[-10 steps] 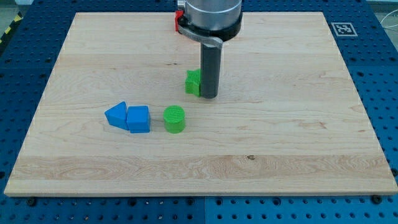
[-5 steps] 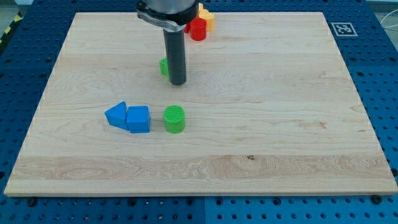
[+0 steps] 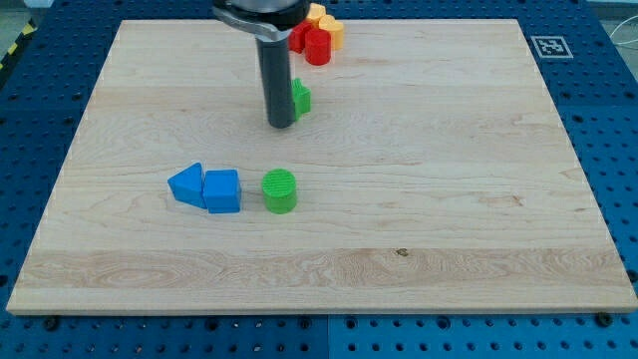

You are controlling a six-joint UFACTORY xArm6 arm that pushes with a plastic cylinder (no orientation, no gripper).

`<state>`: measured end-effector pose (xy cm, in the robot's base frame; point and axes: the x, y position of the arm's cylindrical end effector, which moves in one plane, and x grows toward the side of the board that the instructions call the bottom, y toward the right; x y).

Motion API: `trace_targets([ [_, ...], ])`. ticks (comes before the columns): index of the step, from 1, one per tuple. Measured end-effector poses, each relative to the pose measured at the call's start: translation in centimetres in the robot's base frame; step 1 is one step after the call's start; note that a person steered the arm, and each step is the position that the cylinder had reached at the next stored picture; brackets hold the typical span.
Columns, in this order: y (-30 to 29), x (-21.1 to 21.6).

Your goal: Slide the green star closer to red circle

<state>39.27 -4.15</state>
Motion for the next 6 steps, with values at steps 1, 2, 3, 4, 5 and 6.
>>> trace_targets([
  [1, 2.0, -0.8],
  [2, 3.4, -0.9],
  [3, 2.3, -1.0],
  [4, 1.3, -1.7],
  [5, 1.3, -3.8],
  [6, 1.3, -5.4],
])
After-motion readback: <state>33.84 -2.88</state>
